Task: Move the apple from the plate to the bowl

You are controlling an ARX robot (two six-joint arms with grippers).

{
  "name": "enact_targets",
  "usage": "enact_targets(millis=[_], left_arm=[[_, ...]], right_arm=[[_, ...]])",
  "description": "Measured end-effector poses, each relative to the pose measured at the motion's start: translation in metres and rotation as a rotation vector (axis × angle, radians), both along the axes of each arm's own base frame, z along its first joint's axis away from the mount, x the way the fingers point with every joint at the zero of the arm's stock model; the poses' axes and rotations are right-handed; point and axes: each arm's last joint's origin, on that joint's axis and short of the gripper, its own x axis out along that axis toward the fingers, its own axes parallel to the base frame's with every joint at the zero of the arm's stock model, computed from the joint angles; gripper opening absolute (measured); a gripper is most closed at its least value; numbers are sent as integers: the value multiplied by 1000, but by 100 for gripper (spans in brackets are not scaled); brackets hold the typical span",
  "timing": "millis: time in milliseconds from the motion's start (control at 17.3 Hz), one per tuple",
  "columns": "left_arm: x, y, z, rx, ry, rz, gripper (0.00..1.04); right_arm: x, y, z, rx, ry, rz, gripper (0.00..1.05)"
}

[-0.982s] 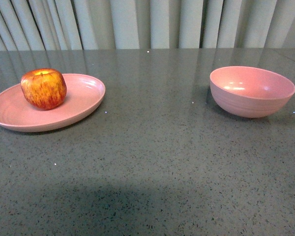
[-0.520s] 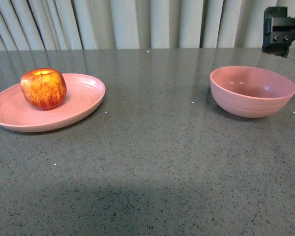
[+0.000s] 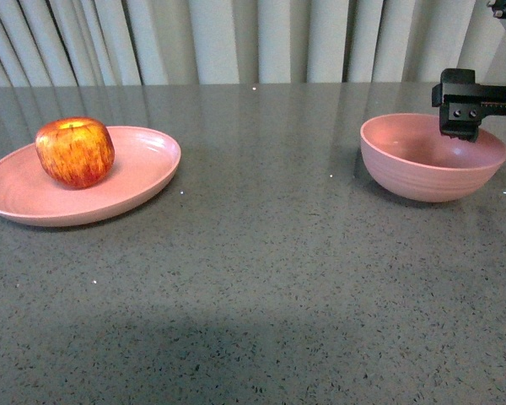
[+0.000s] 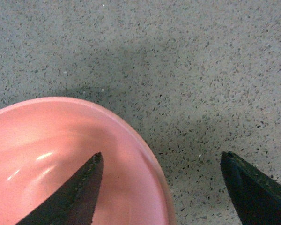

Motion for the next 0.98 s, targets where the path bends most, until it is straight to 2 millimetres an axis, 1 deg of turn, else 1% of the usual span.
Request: enact_targets(millis=[231, 289, 404, 462, 578, 693, 809, 866, 924, 982], left_arm=[[0, 0, 0, 0, 0, 0, 98], [0, 0, 0, 0, 0, 0, 98], [0, 0, 0, 0, 0, 0, 98], [0, 0, 0, 0, 0, 0, 98], [0, 0, 0, 0, 0, 0, 98], [0, 0, 0, 0, 0, 0, 98], [0, 0, 0, 0, 0, 0, 98], [0, 0, 0, 0, 0, 0, 98], [0, 0, 0, 0, 0, 0, 98], [0, 0, 0, 0, 0, 0, 98]], right_arm=[[-1, 0, -7, 22, 34, 8, 40], [-1, 0, -8, 24, 36, 8, 31], [-1, 0, -8, 33, 41, 13, 9], [-1, 0, -5, 45, 35, 17, 3], [-4, 0, -2, 47, 41, 20, 3], [-7, 0, 10, 51, 20, 25, 3], [-9, 1, 34, 59, -44, 40, 3], [-12, 5, 49, 66, -82, 58, 3], [-14, 10, 59, 70, -109, 73, 3], [-16, 19, 68, 74, -128, 98, 3]])
